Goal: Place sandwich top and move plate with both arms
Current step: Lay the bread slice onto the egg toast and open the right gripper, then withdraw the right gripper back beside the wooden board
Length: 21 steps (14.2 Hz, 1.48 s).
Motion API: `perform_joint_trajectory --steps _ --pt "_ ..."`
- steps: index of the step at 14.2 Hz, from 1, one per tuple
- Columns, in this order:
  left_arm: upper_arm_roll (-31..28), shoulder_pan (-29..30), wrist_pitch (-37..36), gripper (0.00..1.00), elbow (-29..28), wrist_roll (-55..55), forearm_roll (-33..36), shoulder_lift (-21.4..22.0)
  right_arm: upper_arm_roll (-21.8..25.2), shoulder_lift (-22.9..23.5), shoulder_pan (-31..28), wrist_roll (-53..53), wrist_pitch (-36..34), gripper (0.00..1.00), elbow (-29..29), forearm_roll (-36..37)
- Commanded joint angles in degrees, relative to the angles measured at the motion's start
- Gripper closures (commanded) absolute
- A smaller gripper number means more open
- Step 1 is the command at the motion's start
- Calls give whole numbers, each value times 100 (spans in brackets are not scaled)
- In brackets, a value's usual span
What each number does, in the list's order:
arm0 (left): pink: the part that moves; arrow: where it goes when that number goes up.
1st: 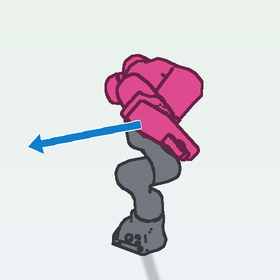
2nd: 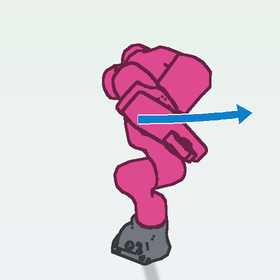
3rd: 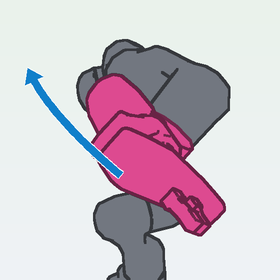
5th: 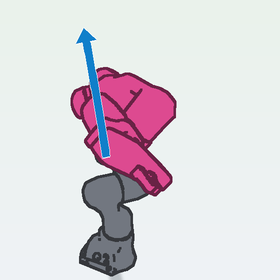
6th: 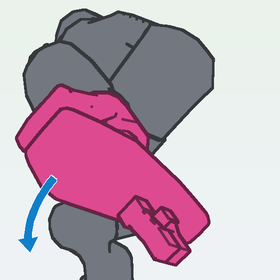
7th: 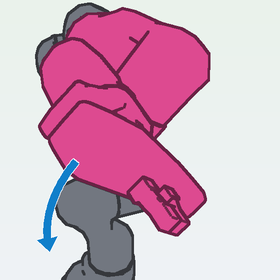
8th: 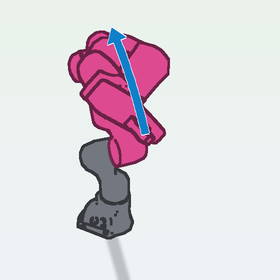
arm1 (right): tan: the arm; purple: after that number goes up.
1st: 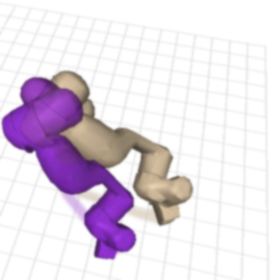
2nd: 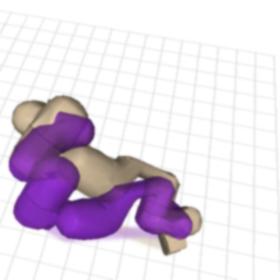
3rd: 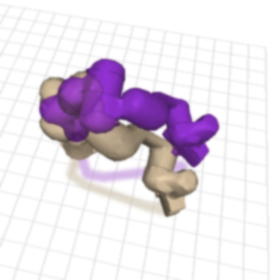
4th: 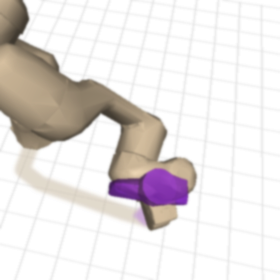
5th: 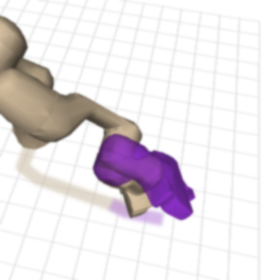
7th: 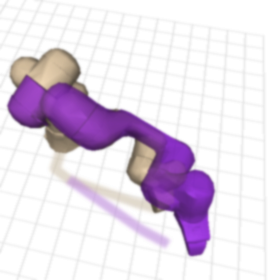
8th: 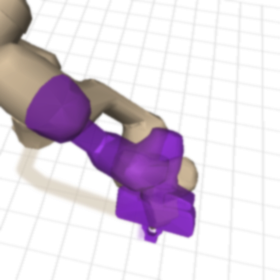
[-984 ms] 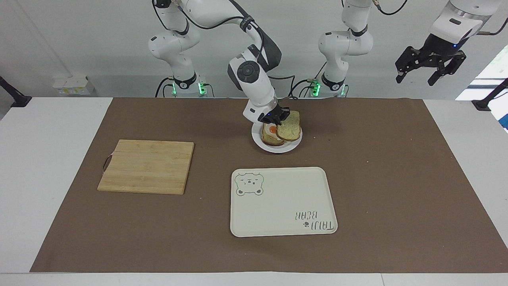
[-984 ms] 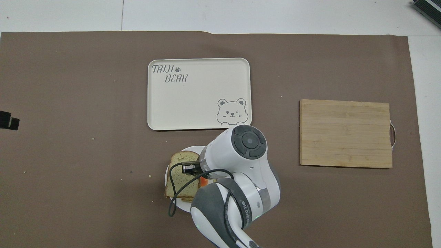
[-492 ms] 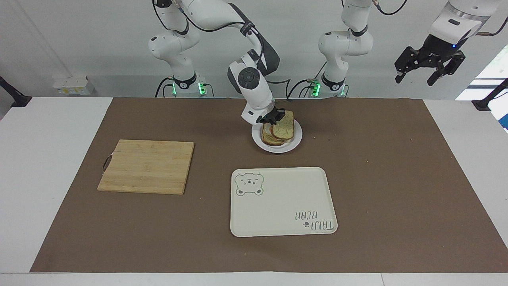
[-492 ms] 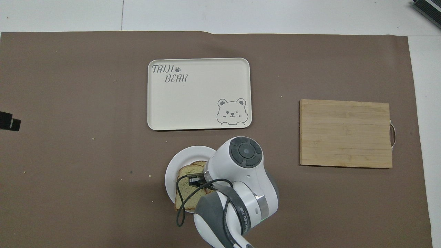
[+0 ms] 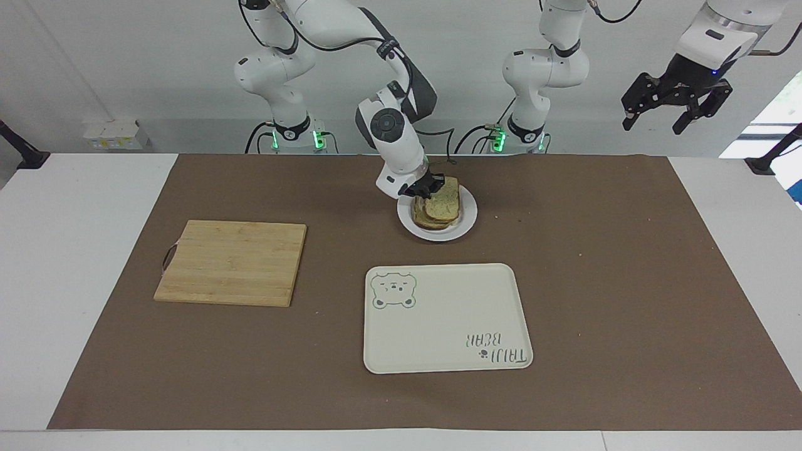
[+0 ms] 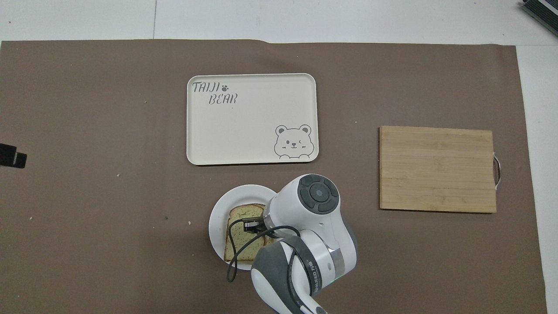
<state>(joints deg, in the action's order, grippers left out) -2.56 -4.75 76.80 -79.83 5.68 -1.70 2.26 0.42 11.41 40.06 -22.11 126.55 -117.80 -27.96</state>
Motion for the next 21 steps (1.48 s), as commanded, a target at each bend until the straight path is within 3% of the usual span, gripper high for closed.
perform_joint_trajectory --steps 1,7,13,18,21 --pt "19 1 10 0 -165 -76 -24 152 2 -77 -121 180 28 0 20 36" --pt "19 1 10 0 -173 -76 -24 152 37 -560 -481 198 -147 0 160 677" --pt "19 -35 10 0 -173 -76 -32 152 38 -833 -1192 216 -1683 0 1152 1881" --pt "10 -8 28 0 -156 -41 -32 143 55 -1350 -1930 874 -2704 0 1197 1909" --pt "19 -8 28 0 -156 -23 -32 143 55 -1624 -2685 910 -2846 0 1206 1944"
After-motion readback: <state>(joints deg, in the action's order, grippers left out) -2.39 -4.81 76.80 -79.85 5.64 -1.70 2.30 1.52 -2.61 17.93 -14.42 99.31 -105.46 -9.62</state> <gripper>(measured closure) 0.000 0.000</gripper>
